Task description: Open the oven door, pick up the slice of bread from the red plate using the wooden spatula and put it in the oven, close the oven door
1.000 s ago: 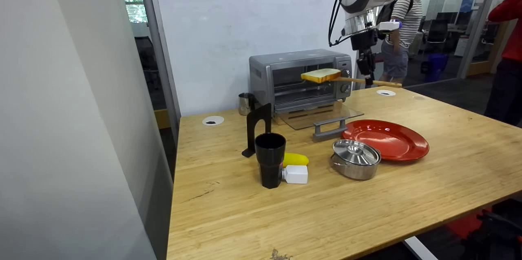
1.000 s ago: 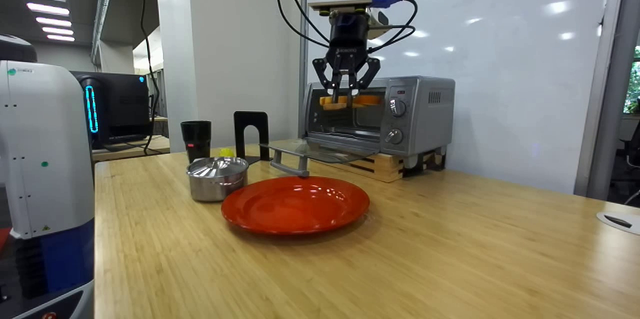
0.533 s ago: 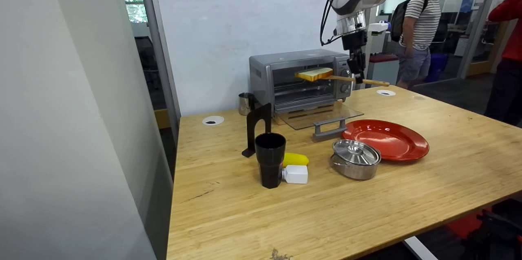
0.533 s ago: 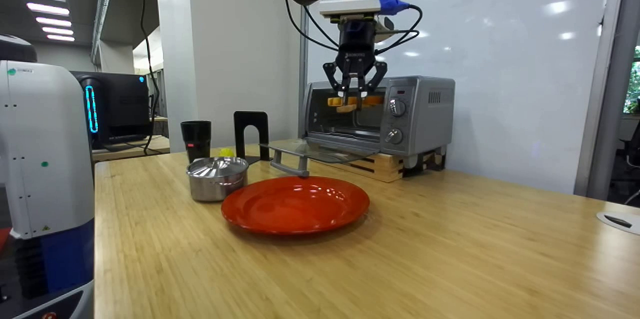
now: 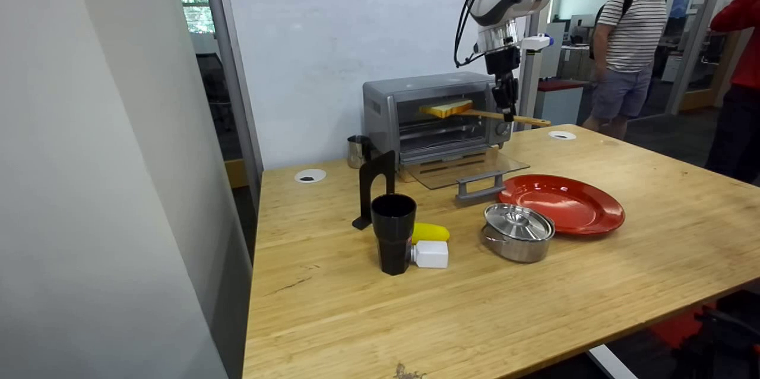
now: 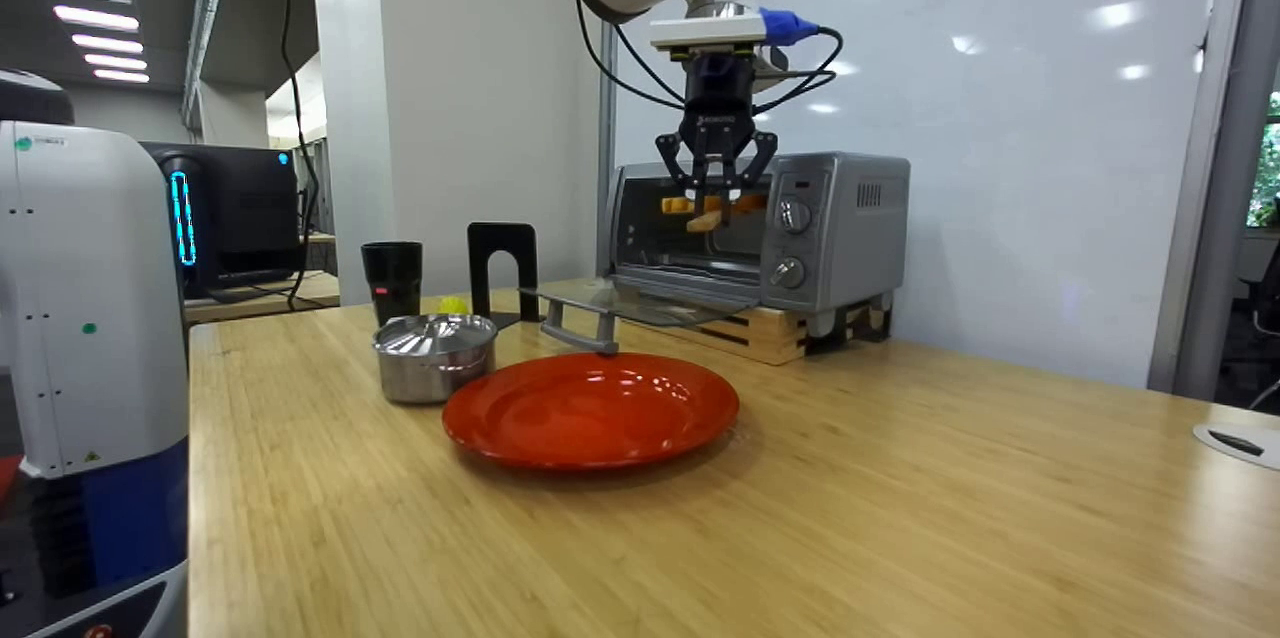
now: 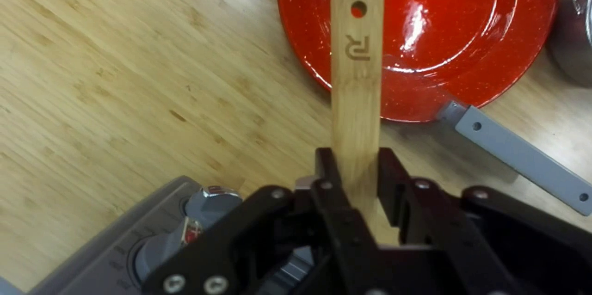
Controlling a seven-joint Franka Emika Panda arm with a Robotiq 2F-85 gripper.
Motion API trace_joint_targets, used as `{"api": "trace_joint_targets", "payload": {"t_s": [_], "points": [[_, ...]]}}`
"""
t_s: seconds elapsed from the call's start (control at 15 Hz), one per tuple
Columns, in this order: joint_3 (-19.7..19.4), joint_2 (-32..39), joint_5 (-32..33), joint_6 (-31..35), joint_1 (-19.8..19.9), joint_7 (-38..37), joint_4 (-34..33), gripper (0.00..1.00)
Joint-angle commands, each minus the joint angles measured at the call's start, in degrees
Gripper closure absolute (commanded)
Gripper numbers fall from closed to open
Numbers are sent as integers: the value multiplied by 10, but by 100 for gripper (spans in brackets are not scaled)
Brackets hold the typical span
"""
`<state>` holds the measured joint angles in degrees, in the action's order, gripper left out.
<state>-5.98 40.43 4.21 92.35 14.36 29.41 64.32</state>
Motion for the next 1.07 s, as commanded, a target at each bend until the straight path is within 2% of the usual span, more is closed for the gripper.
{"api": "trace_joint_targets", "payload": {"t_s": [0.0,0.4,0.67,1.0], "points": [[18,41,-7,-35,16,10,-86,94],[23,63,-4,-52,15,12,-136,94],[18,31,-9,-51,2,14,-125,94],[31,-32,-12,-107,-9,27,-133,94]]}}
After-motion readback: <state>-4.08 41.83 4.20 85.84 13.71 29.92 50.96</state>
